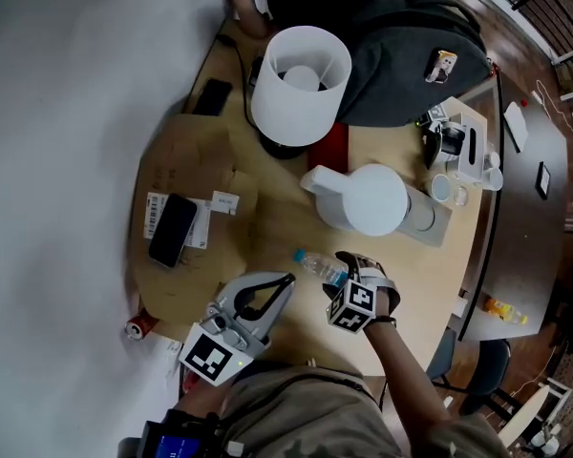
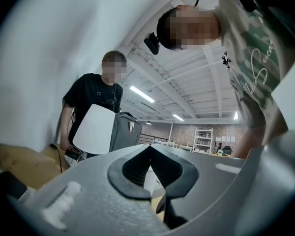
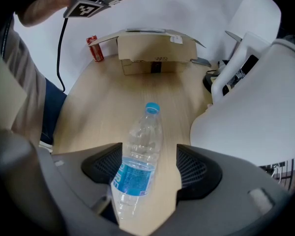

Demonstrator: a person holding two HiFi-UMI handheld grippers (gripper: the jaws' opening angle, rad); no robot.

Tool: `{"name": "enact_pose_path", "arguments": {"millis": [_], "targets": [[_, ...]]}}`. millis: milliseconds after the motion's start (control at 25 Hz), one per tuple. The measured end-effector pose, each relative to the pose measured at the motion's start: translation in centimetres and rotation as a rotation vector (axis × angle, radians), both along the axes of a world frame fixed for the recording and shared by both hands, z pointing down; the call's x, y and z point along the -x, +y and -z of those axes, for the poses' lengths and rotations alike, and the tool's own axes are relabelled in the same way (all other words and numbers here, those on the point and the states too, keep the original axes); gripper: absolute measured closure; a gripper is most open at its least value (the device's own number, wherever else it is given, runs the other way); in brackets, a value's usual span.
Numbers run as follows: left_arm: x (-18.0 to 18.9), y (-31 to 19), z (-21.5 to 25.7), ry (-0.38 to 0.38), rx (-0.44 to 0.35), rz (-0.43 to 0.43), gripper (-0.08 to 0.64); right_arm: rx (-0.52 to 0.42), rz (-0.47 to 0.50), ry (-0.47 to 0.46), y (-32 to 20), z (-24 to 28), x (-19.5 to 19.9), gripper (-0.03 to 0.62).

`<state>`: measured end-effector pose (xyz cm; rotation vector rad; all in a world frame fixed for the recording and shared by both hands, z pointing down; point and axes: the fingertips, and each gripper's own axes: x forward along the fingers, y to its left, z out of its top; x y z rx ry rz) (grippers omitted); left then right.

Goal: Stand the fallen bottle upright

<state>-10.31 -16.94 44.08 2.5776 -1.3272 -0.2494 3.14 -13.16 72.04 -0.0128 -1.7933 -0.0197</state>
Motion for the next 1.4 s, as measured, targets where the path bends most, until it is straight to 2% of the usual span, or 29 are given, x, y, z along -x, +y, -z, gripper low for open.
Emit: {"name": "enact_pose_path", "arguments": {"millis": [200,320,480,600,720,880,1160,1280,1400], "targets": [[0.1,-0.3,-0.1,-0.001,0.000,0.005,0.557,0.022,0.004,0.008,0.1,-0.7,0.6,0.247],[-0.1,-0.4,0.1,-0.006,-0.022,0.002,0.557,0.029,0.019,0.045,0.4,-2.4,0.2,0.244],[-0.5,-0.5,0.0,-0.008,-0.024,-0.009,0.557,-0.022,0.052,0.115,-0.2,-5.0,-0.8,0.221],[-0.7,-0.5,-0.4,-0.011,-0.013,-0.015,0.557,0.039,0.038,0.127,0.1,-6.3,-0.9,0.236],[-0.7,-0.6,-0.7,-0.016,-0.003,-0.016,0.557,0.089,0.028,0.123,0.0,-6.4,-0.8,0.250],[-0.9,-0.6,-0.9,-0.015,0.001,-0.018,0.557,0.088,0.047,0.104,0.2,-6.4,-0.5,0.258],[-2.6,0.1,0.7,-0.023,-0.022,-0.046,0.557,0.046,0.084,0.091,0.6,-6.4,-0.5,0.282],[-2.9,0.9,1.7,-0.033,-0.034,-0.044,0.557,-0.015,0.112,0.084,0.6,-6.0,-0.8,0.285],[-2.6,2.0,2.4,-0.052,-0.040,-0.031,0.557,-0.044,0.047,-0.013,1.0,-3.7,-0.5,0.285]]}}
